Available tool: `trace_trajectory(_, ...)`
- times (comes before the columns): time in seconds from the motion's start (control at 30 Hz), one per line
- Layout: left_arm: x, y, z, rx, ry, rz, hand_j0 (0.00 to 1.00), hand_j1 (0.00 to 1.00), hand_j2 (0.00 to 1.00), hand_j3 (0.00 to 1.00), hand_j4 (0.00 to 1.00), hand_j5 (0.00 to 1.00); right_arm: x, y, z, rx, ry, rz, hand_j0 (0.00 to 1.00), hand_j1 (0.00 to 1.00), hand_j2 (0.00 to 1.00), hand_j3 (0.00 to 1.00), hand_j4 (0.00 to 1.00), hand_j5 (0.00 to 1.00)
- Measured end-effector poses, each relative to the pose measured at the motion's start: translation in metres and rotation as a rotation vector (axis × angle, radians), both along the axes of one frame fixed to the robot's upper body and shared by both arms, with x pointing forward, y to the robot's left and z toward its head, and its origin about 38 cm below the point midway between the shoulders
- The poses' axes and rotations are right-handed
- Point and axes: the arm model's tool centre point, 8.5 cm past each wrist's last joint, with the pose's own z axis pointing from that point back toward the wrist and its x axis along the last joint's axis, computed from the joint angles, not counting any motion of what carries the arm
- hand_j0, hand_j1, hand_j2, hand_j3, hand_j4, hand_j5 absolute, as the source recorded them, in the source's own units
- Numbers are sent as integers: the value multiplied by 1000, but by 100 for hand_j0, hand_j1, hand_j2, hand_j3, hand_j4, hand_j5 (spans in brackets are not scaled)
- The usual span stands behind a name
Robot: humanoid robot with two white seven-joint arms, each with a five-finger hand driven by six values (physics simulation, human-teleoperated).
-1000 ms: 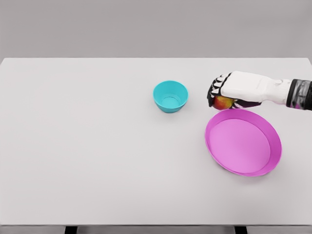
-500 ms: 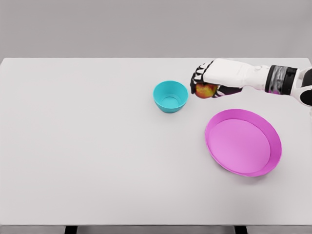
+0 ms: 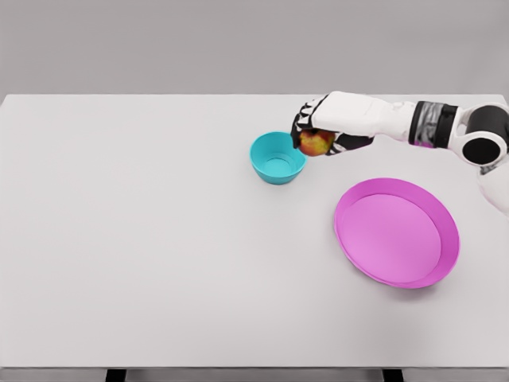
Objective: Put the apple from the pink plate into the blue bowl with your right arm
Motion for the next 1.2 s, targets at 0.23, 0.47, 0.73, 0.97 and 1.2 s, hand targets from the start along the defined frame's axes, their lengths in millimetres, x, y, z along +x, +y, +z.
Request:
trace_trajectory(0.23,0,0,0,0,0,0,100,100,100,100,100,100,10,6,-4,22,21,-14,52,52,52,52,52,52)
trace_trajectory(0.47,0,0,0,0,0,0,100,100,100,100,100,100,23,25,-7,23,41,-6,52,52,52,52,52,52)
trace_trajectory(0.73,0,0,0,0,0,0,100,100,100,100,100,100,32,37,-20,3,80,-13,52,52,52,52,52,52)
trace_trajectory(0.97,0,0,0,0,0,0,100,100,100,100,100,100,38,49,-26,-9,96,-8,52,52,52,52,52,52)
trace_trajectory(1.2,0,0,0,0,0,0,100,100,100,100,100,100,43,54,-31,-25,109,-16,52,52,52,52,52,52)
